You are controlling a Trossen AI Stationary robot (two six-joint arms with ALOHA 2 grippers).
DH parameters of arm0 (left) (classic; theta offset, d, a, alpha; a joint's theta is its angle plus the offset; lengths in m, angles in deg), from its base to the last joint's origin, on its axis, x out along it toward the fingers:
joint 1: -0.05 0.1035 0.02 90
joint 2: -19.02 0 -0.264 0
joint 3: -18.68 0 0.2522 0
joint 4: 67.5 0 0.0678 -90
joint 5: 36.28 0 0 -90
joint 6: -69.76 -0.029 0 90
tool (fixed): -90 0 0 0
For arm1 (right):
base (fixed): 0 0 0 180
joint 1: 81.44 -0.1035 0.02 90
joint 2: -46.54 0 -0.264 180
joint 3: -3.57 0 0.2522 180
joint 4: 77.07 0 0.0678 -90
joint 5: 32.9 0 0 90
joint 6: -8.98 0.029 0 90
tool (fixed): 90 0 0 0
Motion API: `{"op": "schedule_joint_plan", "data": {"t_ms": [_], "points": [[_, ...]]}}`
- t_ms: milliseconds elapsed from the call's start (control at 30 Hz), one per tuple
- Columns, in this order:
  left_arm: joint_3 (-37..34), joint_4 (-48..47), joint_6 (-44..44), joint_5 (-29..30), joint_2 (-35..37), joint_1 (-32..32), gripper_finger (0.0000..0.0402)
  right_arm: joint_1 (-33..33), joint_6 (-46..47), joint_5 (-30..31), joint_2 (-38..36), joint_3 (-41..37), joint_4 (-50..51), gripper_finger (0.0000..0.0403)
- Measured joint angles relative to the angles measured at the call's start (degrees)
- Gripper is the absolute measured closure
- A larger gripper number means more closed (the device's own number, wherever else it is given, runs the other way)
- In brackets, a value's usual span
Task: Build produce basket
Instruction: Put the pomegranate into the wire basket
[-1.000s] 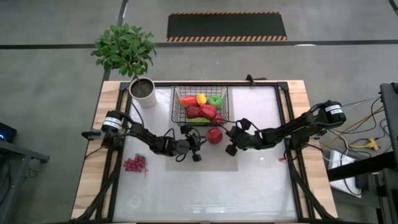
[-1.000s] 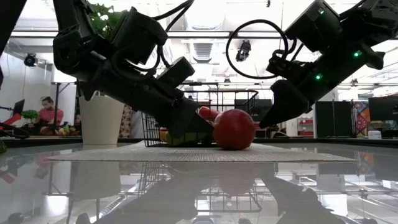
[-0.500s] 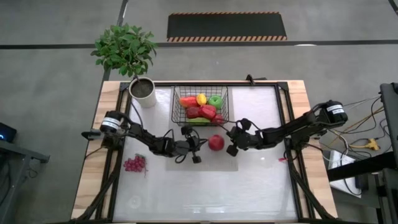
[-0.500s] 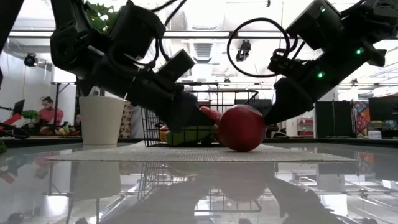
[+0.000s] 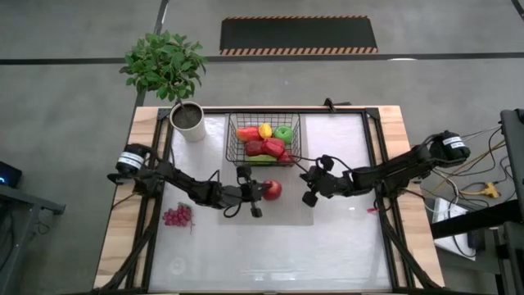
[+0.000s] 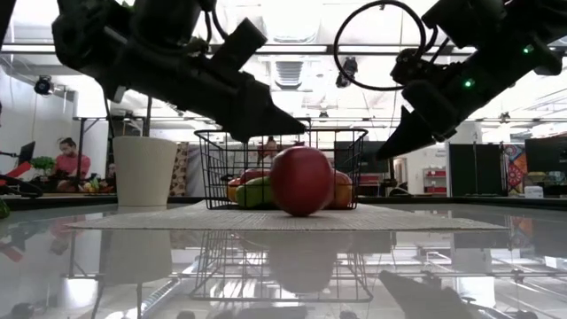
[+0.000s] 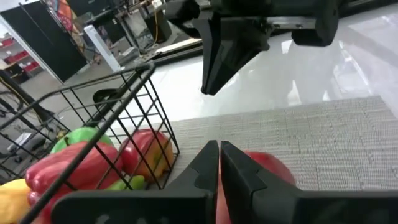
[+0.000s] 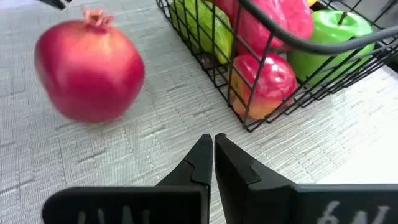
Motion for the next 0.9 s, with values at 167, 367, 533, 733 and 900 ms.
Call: {"op": "schedule_joint_plan", "data": {"t_ms": [167, 367, 533, 733, 900], "points": [[-0.1, -0.5, 0.2, 0.0, 0.0, 0.0, 0.0401, -0.2, 1.4, 0.0, 0.2, -0.5, 0.2, 0.0394], [0.0, -2.7, 4.5, 1.2, 1.9, 0.3, 0.0397, -0.2, 2.0, 0.0, 0.2, -0.7, 0.3, 0.0394], [-0.5, -7.7, 9.3, 0.2, 1.7, 0.7, 0.0356, -0.2, 1.9, 0.0, 0.2, -0.8, -0.5, 0.0394], [-0.5, -8.3, 9.3, 0.0, 2.1, 0.3, 0.0321, -0.2, -2.1, -2.1, 1.6, -0.8, -9.4, 0.0394], [-0.5, -13.5, 6.6, 0.0, 6.6, -1.3, 0.0318, -0.3, -8.3, -7.5, 7.3, -0.7, -23.4, 0.0394]]}}
